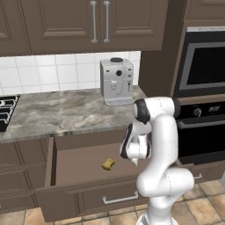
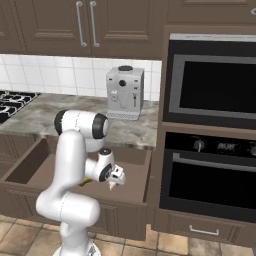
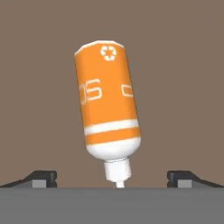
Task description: Restock the sink supplies by placing the sponge and soap dispenser on the counter and next to the sink. Make sure the soap dispenser is upright.
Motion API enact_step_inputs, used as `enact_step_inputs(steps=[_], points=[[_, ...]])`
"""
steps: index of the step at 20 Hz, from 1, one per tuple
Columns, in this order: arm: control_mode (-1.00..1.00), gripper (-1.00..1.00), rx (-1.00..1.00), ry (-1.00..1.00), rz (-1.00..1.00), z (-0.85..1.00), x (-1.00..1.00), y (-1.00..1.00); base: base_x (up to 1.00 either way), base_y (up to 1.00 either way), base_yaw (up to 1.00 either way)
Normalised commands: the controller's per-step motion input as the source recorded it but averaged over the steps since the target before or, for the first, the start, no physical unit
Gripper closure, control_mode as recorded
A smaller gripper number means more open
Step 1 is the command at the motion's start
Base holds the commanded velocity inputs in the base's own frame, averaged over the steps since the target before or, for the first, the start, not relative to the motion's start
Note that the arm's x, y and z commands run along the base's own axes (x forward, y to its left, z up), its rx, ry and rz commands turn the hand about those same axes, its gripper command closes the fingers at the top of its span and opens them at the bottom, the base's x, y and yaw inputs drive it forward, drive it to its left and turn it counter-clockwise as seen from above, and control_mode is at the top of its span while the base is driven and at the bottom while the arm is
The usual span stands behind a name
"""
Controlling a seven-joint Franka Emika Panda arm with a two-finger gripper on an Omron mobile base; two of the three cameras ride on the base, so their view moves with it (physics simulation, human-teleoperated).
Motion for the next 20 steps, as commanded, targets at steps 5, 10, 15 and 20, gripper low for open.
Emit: enact_step_inputs(steps=[5, 10, 15, 20], points=[[-1.0, -1.0, 0.0, 0.02, 0.0, -0.38, 0.31, -0.03, 0.0, 0.0, 0.0], [-1.0, 1.0, 0.0, 0.02, 0.0, -0.22, 0.21, 0.0, 0.0, 0.0, 0.0], [-1.0, 1.0, 0.0, 0.0, 0.0, -0.01, 0.0, 0.0, 0.0, 0.0, 0.0], [-1.0, 1.0, 0.0, 0.0, 0.01, 0.06, 0.0, 0.0, 0.0, 0.0, 0.0]])
